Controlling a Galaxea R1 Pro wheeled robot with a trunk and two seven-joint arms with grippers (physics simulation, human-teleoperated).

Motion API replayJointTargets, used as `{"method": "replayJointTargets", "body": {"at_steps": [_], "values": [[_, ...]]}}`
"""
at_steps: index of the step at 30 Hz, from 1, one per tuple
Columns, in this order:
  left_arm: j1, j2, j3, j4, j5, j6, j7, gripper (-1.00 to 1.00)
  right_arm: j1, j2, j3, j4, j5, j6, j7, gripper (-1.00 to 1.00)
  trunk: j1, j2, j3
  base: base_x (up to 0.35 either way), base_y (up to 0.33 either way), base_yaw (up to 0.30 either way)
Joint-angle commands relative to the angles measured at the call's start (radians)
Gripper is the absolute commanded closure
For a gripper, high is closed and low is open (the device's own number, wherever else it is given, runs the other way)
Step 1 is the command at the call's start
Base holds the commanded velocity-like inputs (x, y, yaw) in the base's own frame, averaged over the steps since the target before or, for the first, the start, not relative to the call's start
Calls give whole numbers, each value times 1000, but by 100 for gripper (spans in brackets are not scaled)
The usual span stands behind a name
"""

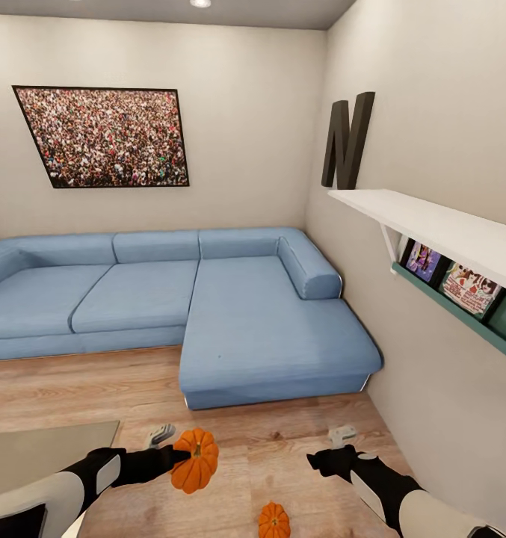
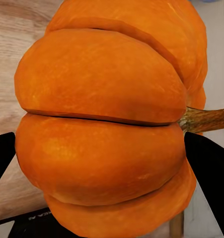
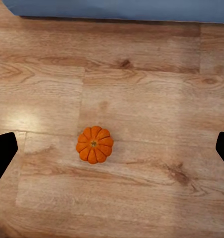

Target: Place each of the two pumpkins and all three candles from the living room inside a cabinet in the living room (use any cabinet), then make sure every cabinet is closed, and position the cauldron so it is next to a table in the living room.

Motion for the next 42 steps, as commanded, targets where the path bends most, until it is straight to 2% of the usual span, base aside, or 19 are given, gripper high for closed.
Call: {"method": "replayJointTargets", "body": {"at_steps": [1,9,12,15,17,19,20,21,22,23,24,25,27,30,32,34,39,41,42], "values": [[0,-1,0,0,-1,-1,1,100,0,-1,0,0,0,-1,0,-100,0,0,0,0,0,0],[0,-5,1,-2,0,-1,0,100,0,-7,0,-1,-1,1,5,-100,0,0,0,0,0,0],[0,-3,0,-2,0,0,-17,100,0,-7,0,-1,-1,4,64,-100,0,0,0,0,0,0],[0,11,-1,-2,0,1,-134,100,0,-7,0,-2,-2,7,150,-100,0,0,0,0,0,0],[-1,24,-3,4,-1,5,-289,100,0,-3,0,-1,-4,8,208,-100,0,0,0,0,0,0],[-2,39,-3,8,-1,9,-413,100,0,0,0,1,-5,8,229,-100,0,0,0,0,0,0],[-10,54,-3,9,-1,15,-506,100,0,1,0,7,-6,8,236,-100,0,0,0,0,0,0],[-22,57,-3,10,-1,21,-530,100,0,2,0,10,-6,8,237,-100,0,0,0,0,0,0],[-105,50,-2,10,-1,61,-536,100,0,3,0,18,-6,7,237,-100,0,0,0,0,0,0],[-131,44,-2,9,0,77,-525,100,0,2,0,21,-5,7,237,-100,0,0,0,0,0,0],[-179,21,-2,8,0,106,-503,100,0,3,0,29,-5,4,236,-100,0,0,0,0,0,0],[-258,-26,-2,7,1,144,-446,100,0,3,0,38,-5,2,236,-100,0,0,0,0,0,0],[-341,-59,6,4,12,169,-386,100,0,3,0,41,-5,1,236,-100,0,0,0,0,0,0],[-472,-90,86,4,103,178,-337,100,0,3,0,43,-3,2,237,-100,0,0,0,0,0,0],[-517,-82,119,4,137,171,-330,100,0,2,0,43,-1,2,237,-100,0,0,0,0,0,0],[-528,-73,131,3,147,167,-330,100,0,1,0,42,0,2,236,-100,0,0,0,0,0,0],[-533,-92,147,-1,157,129,-331,100,0,-4,0,41,2,1,237,-100,8,-14,-6,0,0,0],[-533,-90,188,-3,177,132,-344,100,0,-1,0,42,2,2,238,-100,15,-28,-13,0,0,0],[-533,-93,237,-8,195,134,-362,100,0,0,0,41,2,3,239,-100,19,-35,-16,0,0,0]]}}
